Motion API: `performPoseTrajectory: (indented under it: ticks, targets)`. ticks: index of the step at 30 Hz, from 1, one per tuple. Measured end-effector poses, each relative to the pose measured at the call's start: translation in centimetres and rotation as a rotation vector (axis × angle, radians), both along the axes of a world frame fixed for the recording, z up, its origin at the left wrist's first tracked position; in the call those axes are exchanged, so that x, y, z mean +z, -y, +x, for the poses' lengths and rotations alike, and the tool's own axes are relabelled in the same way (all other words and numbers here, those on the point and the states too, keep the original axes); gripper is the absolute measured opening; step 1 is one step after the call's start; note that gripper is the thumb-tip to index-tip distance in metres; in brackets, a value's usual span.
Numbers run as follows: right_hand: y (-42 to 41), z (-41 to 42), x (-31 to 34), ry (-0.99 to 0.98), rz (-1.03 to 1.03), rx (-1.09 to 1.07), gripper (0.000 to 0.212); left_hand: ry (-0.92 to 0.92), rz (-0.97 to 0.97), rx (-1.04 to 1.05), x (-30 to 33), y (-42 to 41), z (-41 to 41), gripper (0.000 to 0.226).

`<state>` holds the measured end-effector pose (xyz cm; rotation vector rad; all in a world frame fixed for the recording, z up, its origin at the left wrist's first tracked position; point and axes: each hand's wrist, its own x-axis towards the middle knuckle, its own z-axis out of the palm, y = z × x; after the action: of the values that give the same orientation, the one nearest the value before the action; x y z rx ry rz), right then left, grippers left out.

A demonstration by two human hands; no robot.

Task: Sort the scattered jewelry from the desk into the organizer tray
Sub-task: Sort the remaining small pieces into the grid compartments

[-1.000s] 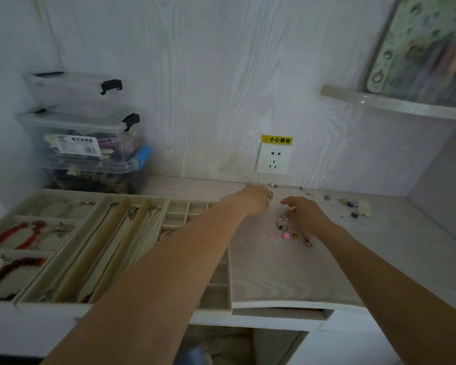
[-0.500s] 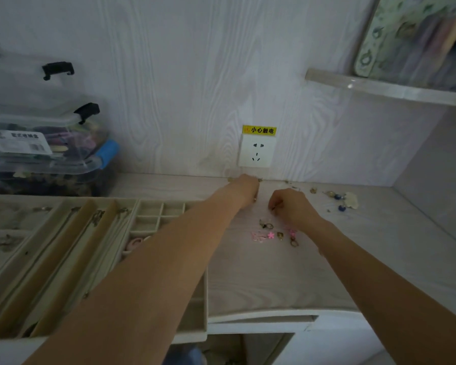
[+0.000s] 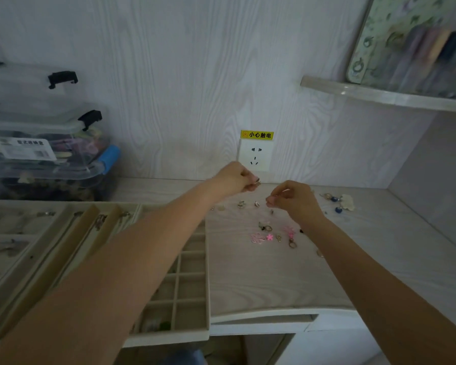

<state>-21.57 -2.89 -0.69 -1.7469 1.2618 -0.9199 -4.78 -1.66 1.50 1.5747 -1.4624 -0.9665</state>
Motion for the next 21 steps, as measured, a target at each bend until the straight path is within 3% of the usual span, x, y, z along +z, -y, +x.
performPoseTrajectory:
  ticks: [3,8,13,21]
  targets:
    - [-2.2,0.7,1.6,0.399,0.288,0.064,0.013,-0.363,0.043,-0.016,2.4,-3.7,0.7,0.020]
    - [-5.3,2.3,3.7,0.575,0.507,0.203,0.016,-0.579,0.050,0.027,3.9,-9.2,2.1,0.016]
    - [-8.4,4.1,4.5,0.444,0.354,0.357,0.013,-0.530,0.030,0.097,3.9,-13.5,2.6,0.014]
    - [-11.6,6.6,4.3,0.093,0.022,0.304,0.007,-0.440,0.084,0.170,3.2,-17.1,4.3,0.016]
